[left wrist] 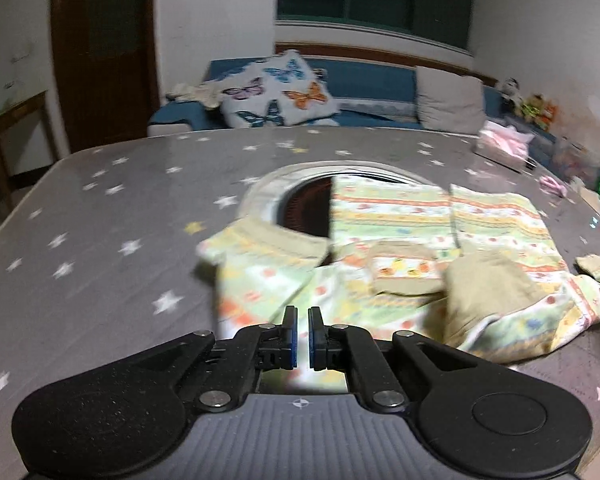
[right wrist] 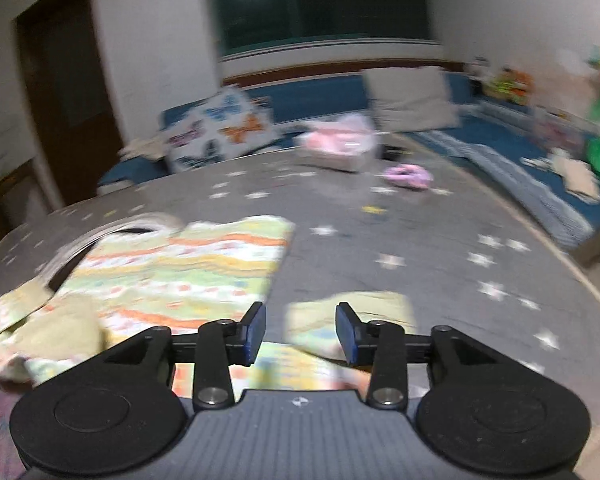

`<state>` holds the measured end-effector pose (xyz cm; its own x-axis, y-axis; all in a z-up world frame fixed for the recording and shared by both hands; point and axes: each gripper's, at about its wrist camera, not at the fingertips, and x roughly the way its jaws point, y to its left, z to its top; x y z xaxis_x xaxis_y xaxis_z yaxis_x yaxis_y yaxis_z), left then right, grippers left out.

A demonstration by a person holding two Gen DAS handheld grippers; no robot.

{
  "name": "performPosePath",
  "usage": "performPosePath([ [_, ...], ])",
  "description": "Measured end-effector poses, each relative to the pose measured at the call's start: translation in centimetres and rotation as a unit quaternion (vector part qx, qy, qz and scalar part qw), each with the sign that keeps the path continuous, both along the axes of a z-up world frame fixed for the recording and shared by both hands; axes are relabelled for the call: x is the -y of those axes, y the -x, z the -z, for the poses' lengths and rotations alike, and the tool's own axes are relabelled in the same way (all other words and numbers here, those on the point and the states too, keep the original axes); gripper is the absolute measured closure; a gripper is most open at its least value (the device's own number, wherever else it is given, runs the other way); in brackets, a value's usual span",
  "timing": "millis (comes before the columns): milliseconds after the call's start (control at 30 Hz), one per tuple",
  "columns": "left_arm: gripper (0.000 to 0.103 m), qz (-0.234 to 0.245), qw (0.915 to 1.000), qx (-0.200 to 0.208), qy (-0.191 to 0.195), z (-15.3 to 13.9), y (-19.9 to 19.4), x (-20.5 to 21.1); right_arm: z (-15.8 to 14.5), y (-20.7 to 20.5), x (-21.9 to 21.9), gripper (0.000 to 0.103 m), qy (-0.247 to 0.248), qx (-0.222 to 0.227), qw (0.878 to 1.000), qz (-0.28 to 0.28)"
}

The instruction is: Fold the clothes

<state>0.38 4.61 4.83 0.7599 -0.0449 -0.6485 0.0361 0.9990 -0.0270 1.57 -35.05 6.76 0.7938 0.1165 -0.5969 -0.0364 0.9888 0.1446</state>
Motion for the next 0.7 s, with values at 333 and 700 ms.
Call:
performPosePath([
  [333,0.089,0.089,0.9954,-0.034,0.01,2.2,-4.5,4.7,1.4,-4.7,-8.2,0.057,0.031,-0.038,0.987,-0.15],
  [700,0.087,0.174,0.9837,-0.015,0.042,2.2,-2.2,5.1,2.5,-3.8,-12.6,0.054,0.065,-0.062,0.962,-0.257],
])
